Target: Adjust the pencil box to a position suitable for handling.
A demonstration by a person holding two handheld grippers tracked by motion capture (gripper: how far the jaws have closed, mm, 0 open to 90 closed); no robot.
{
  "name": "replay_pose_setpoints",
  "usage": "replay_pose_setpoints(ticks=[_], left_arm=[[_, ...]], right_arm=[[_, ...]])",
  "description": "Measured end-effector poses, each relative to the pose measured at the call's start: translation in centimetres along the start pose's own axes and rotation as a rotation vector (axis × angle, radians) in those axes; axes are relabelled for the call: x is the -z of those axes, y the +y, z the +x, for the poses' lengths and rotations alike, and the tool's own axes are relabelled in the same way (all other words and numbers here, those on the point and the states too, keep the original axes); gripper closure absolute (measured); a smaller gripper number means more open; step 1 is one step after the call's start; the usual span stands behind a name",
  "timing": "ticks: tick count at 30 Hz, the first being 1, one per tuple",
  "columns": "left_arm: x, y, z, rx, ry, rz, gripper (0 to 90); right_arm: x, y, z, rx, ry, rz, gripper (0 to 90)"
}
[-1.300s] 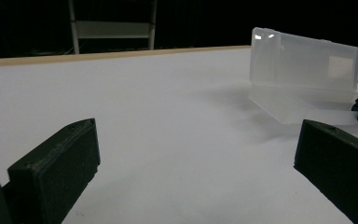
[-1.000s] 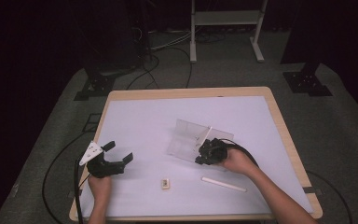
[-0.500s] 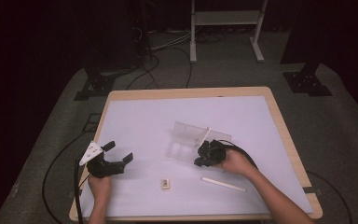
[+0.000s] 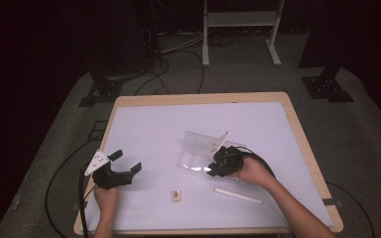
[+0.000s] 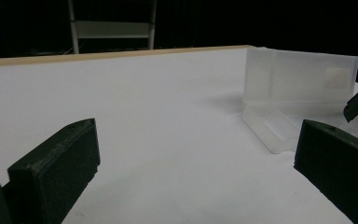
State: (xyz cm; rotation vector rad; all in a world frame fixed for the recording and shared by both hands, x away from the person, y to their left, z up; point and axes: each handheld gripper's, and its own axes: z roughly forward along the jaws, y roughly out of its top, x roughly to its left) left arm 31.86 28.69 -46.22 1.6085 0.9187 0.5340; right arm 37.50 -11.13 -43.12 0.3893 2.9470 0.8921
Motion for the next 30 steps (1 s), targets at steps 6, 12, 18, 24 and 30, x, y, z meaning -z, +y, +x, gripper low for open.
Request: replay_pose_setpoints(ticks=[6,12,18,24,30], left_arm=[[0.0,0.0,0.0,-0.002,0.0,0.001,0.0],[0.0,0.0,0.0,-0.004,-0.002,0.001,0.0],[0.0,0.0,0.0,-0.006,-0.002,0.003,0.0],[0.0,0.0,0.0,-0.007,-0.002,0.006,0.0],[0.0,0.0,0.0,-0.008,-0.001,0.009,0.0]], right_arm=[[0.8,-0.4,0.0,-0.028,-0.006,-0.029,62.5],[1.6,-0.9,0.1,-0.057,-0.002,-0.07,55.9],[2.5,-1.5,0.2,-0.087,-0.015,-0.093,49.1],[3.7,-2.3,0.2,-0.103,-0.032,-0.123,43.0],[4.9,-3.3,0.6,-0.136,-0.049,-0.149,39.2]])
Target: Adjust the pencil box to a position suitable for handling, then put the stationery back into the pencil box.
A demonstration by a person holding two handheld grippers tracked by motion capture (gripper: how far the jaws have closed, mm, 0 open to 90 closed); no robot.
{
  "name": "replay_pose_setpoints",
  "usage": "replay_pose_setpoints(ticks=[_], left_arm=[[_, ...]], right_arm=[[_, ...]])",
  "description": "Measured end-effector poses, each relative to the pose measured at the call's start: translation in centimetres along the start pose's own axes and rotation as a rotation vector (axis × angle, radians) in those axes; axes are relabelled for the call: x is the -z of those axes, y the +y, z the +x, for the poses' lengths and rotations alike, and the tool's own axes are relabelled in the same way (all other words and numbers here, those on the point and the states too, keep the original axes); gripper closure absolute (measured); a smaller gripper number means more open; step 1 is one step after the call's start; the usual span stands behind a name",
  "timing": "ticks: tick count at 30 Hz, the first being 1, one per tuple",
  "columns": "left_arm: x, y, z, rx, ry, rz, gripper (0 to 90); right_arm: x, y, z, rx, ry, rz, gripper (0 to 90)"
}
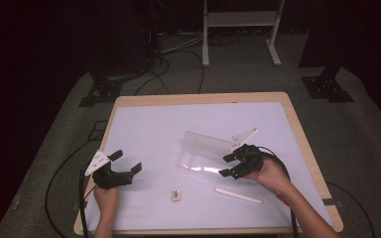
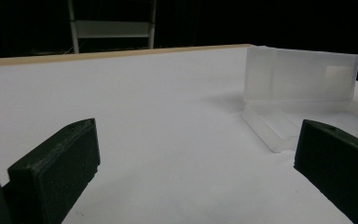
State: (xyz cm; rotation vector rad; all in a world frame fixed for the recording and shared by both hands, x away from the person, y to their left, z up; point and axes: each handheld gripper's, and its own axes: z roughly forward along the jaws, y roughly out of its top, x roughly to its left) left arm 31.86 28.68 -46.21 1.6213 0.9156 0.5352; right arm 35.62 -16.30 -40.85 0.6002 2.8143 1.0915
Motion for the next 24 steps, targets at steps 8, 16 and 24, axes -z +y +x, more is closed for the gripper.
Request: replay_pose_setpoints(ticks=[8,16,24], left_arm=[[0.0,0.0,0.0,-0.007,0.002,0.005,0.0],[0.0,0.0,0.0,-0.006,0.003,0.006,0.0],[-0.1,0.0,-0.1,-0.007,0.001,0.007,0.0]], right_arm=[[1.8,-2.0,0.2,-0.034,-0.034,-0.028,37.7],[3.4,-3.9,0.0,-0.068,-0.069,-0.052,37.7],[4.2,-5.3,0.0,-0.099,-0.09,-0.05,38.0]])
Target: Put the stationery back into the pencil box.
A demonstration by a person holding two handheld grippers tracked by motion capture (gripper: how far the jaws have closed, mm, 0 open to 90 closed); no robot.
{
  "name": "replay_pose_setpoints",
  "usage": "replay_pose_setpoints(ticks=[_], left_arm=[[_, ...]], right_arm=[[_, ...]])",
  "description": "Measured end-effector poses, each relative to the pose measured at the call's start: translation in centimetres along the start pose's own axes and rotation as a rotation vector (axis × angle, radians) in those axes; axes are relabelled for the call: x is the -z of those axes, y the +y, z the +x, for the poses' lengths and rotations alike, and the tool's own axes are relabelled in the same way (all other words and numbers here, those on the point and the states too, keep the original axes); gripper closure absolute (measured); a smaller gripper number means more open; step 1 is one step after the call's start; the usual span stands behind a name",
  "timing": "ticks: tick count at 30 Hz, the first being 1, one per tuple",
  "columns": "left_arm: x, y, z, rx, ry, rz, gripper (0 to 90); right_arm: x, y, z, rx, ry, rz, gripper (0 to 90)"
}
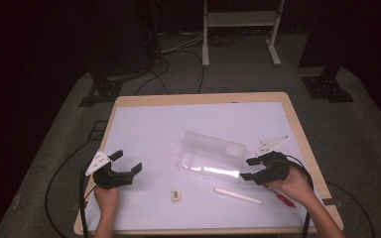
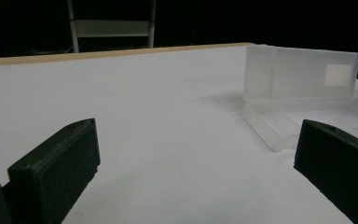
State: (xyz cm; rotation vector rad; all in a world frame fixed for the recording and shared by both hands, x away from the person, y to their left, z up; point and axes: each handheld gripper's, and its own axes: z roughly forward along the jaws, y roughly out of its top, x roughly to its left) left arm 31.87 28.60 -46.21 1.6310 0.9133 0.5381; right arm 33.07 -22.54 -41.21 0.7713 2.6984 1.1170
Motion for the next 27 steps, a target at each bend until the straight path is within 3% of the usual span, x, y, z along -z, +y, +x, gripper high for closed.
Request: replay_pose_setpoints(ticks=[27], left_arm=[[0.0,0.0,0.0,0.001,0.006,0.003,0.0]], right_arm=[[2.3,-4.3,-0.6,-0.08,-0.076,0.05,44.2]])
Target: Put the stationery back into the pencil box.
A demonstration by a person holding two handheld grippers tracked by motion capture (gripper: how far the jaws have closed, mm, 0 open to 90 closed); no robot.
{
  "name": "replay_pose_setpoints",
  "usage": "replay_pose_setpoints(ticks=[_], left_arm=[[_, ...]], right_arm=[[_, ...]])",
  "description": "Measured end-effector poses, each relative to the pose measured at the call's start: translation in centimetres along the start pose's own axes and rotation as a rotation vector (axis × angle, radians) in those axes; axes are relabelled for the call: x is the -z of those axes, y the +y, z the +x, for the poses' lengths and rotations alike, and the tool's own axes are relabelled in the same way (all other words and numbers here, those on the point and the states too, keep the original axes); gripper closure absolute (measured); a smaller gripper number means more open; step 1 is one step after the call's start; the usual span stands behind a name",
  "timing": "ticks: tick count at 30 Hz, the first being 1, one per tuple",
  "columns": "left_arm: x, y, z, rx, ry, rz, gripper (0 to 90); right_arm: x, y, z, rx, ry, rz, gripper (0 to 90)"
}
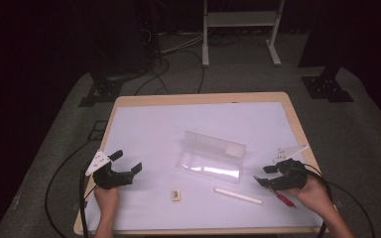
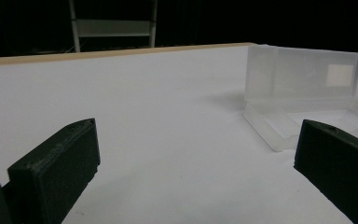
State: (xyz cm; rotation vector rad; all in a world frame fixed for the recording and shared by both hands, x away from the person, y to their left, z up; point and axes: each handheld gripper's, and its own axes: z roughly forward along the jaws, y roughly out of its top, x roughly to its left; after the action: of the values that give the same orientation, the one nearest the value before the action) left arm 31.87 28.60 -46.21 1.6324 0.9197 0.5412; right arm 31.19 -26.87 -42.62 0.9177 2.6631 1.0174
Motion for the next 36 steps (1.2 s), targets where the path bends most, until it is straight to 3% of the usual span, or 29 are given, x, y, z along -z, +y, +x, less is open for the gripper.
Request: replay_pose_setpoints(ticks=[12,36], left_arm=[[0.0,0.0,0.0,0.001,0.002,0.0,0.0],[0.0,0.0,0.0,-0.001,0.001,0.0,0.0]], right_arm=[[0.3,-1.9,-0.1,-0.035,-0.008,0.029,48.3],[-0.1,-3.9,-0.1,-0.04,-0.029,0.105,59.7]])
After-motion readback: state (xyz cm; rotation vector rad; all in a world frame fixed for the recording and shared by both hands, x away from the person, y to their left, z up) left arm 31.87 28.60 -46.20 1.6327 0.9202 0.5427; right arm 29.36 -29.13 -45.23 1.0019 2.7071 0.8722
